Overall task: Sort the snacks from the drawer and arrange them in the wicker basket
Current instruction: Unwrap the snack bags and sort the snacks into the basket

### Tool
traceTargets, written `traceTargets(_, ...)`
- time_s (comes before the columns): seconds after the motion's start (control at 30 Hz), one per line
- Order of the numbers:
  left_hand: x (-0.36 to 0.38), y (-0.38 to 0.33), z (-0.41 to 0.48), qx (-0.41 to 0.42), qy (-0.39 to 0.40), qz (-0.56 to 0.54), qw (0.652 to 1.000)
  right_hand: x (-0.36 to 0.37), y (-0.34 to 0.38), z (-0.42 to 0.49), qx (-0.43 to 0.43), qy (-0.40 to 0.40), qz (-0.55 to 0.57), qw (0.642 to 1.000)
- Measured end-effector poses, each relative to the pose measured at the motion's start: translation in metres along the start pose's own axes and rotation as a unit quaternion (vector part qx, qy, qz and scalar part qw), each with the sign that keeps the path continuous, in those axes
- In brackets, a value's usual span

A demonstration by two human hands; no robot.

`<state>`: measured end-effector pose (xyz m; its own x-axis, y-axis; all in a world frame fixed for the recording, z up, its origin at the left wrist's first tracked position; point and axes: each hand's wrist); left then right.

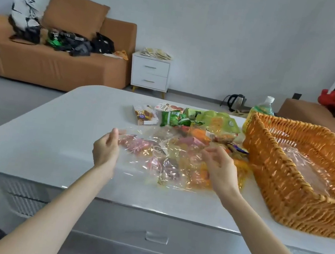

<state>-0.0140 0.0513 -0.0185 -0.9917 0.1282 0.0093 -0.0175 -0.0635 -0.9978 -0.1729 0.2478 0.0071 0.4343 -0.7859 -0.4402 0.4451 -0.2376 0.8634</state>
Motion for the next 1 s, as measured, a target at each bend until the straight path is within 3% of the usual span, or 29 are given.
traceTargets(0.13,-0.021,-0.009,0.019,0.061,0.020,-0.075,0.995,0.021,0.013,0.017,-0.074,0.033,0.017,0.997)
traceTargets(0.23,-0.037,-0.017,0.034,0.130,0.023,-0.066,0.989,0.038,0.034,0.030,-0.115,-0.040,0.057,0.991)
traceTargets(0.3,-0.047,-0.017,0.039,0.138,-0.002,-0.036,0.990,0.049,0.043,0.031,-0.137,-0.097,0.076,0.983)
traceTargets(0.4,-0.067,-0.008,0.049,0.095,-0.031,-0.023,0.995,0.068,0.042,0.022,-0.174,-0.104,0.059,0.977)
traceTargets(0.53,-0.091,0.015,0.050,-0.053,-0.020,-0.034,0.998,0.096,0.011,0.004,-0.289,-0.033,-0.094,0.952)
traceTargets(0.63,-0.104,0.025,0.042,0.026,-0.059,0.106,0.992,0.114,-0.005,-0.008,-0.360,0.081,-0.188,0.910)
traceTargets(0.7,-0.104,0.025,0.043,0.107,-0.010,0.203,0.973,0.125,-0.011,-0.015,-0.385,0.137,-0.248,0.878)
traceTargets(0.77,-0.097,0.029,0.049,0.136,0.075,0.294,0.943,0.132,-0.017,-0.019,-0.352,0.206,-0.288,0.867)
traceTargets(0.9,-0.076,0.055,0.055,0.074,0.200,0.493,0.843,0.137,-0.026,-0.016,-0.298,0.290,-0.329,0.848)
traceTargets(1.0,-0.066,0.070,0.059,0.063,0.192,0.595,0.778,0.139,-0.023,-0.011,-0.281,0.320,-0.319,0.847)
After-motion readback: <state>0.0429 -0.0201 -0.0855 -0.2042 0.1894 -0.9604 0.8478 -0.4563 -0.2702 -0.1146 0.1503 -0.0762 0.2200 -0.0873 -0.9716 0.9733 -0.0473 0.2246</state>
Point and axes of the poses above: each hand's wrist, its own z-axis towards the middle knuckle, its own x-axis out of the palm, y = z × x, and after that the axes turned 3 degrees about -z, right-handed
